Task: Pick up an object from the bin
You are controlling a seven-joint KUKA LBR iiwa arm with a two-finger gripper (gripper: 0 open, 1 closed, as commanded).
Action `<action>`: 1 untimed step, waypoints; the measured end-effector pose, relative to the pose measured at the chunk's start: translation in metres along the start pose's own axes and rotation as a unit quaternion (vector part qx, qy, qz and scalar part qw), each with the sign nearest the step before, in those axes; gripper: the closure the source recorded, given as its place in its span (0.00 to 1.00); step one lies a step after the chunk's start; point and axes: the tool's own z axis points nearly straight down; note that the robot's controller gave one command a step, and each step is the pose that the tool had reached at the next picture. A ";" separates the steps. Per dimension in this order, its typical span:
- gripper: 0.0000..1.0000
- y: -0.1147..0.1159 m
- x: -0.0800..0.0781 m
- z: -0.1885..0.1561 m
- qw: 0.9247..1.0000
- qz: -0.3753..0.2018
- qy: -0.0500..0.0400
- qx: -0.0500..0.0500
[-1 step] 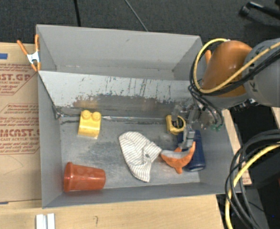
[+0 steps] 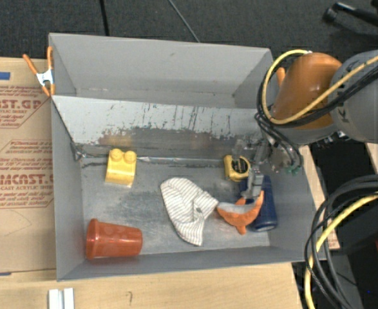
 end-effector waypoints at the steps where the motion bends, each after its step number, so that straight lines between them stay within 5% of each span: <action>1: 1.00 0.033 0.025 0.069 0.999 0.033 0.000 -0.001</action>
Offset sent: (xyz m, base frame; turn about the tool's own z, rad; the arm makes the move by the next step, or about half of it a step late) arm 0.0000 0.0000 0.0000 0.0000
